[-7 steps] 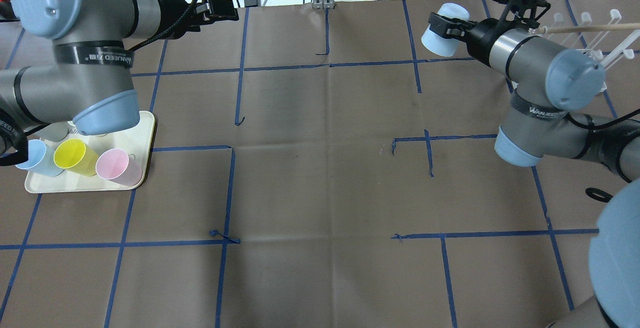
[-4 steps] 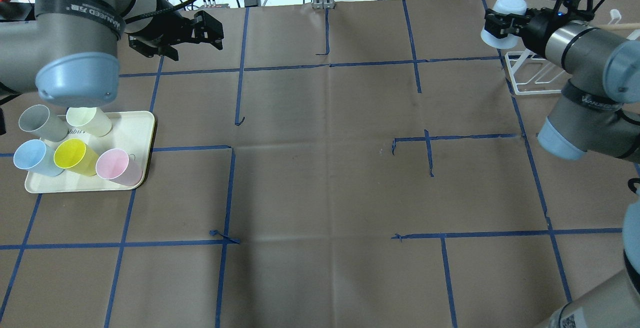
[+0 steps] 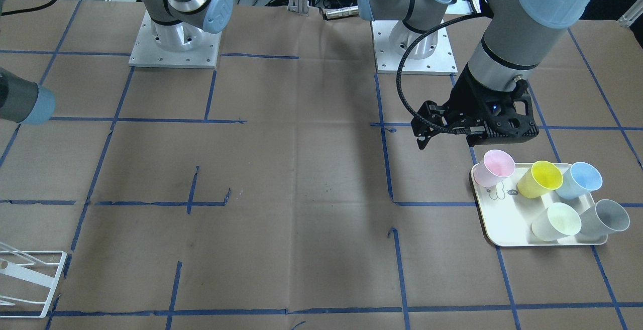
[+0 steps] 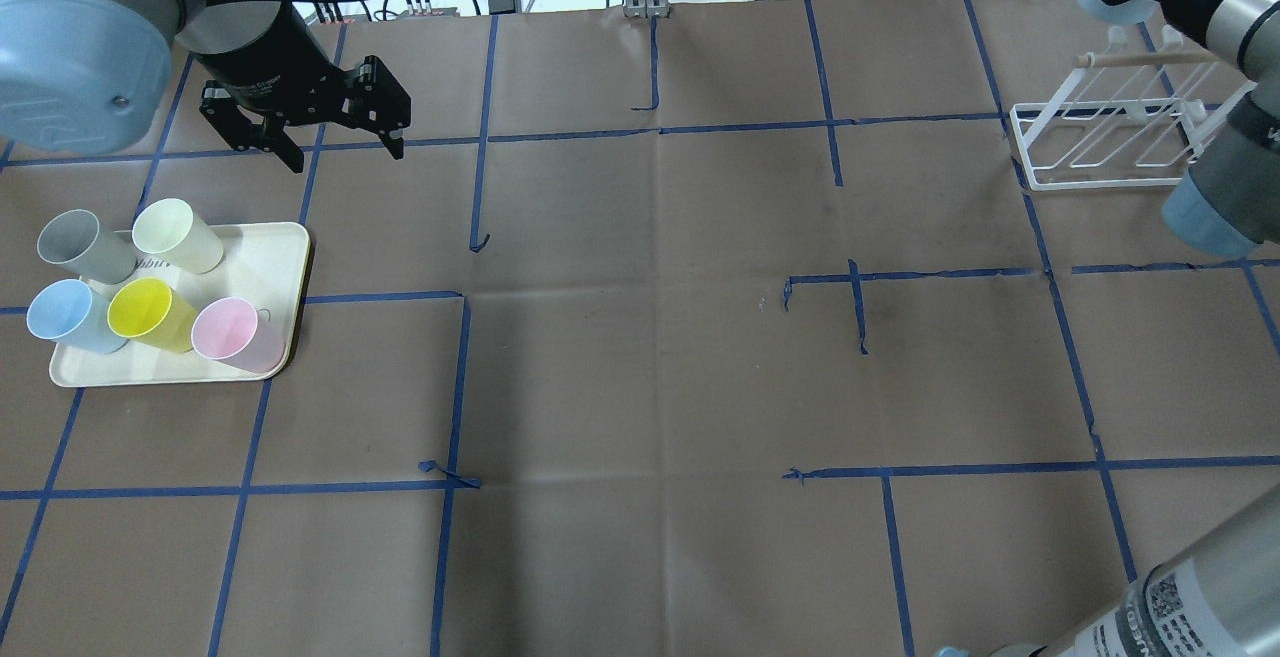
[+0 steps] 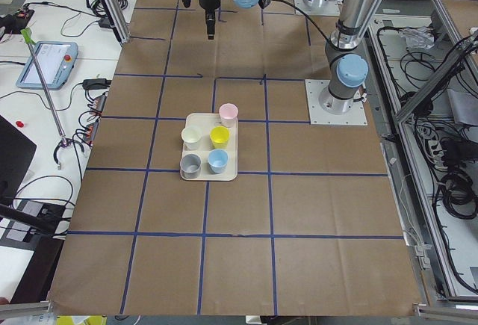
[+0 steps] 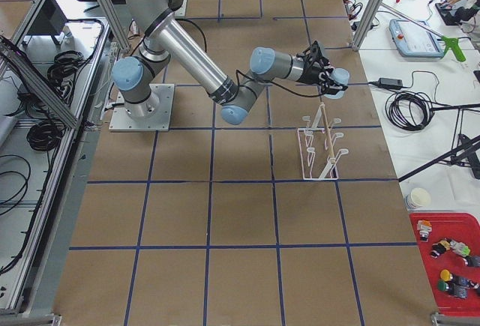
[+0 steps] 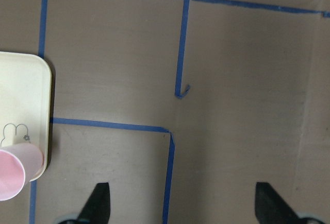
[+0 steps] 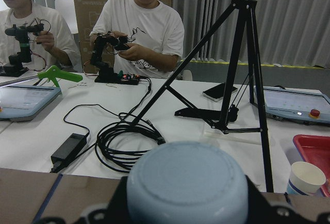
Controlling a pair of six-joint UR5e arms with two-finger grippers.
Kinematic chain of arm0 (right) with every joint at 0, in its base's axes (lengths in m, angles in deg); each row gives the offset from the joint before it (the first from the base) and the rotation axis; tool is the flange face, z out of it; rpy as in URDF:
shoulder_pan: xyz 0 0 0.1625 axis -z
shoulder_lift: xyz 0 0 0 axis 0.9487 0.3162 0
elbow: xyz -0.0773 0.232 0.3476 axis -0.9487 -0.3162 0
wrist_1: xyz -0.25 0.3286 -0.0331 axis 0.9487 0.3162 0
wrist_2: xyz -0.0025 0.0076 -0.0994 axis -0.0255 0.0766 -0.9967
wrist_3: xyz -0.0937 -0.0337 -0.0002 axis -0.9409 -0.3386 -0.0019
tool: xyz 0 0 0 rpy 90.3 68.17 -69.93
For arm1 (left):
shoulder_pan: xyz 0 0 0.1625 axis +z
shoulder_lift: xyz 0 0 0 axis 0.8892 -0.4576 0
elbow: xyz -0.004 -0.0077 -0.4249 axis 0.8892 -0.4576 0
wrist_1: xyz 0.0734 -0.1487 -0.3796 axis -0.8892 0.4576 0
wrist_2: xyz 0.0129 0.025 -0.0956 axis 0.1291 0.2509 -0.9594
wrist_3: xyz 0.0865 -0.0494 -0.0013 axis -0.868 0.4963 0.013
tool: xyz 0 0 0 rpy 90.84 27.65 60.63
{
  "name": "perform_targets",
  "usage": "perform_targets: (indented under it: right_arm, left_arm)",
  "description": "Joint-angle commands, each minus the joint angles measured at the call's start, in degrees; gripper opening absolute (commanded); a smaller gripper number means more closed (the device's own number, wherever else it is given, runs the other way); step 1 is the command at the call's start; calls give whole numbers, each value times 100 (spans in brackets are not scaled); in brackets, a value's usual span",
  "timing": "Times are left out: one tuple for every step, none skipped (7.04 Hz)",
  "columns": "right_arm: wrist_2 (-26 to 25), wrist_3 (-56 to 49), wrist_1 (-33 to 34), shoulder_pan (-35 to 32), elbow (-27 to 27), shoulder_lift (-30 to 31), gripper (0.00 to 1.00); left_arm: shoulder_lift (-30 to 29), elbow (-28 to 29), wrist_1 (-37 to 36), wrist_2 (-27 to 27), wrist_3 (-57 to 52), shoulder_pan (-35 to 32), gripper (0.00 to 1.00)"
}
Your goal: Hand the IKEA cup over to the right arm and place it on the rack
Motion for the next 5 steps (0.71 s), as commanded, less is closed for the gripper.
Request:
perform_targets:
  right_arm:
    - [15, 29, 34, 201, -382, -226, 35]
    - [15, 37, 60, 228, -663, -489, 34]
    - [15, 98, 130, 237, -770, -700, 34]
    - [15, 108, 287, 237, -780, -807, 34]
    - [15, 125, 411, 228, -789, -904, 34]
  left_arm:
    - [33, 38, 260, 25, -193, -3, 99]
    - [59, 116, 418, -18, -202, -29, 99]
    - [76, 230, 637, -18, -210, -46, 99]
    - [68, 231, 657, -18, -210, -55, 99]
    - [77, 240, 657, -27, -210, -55, 99]
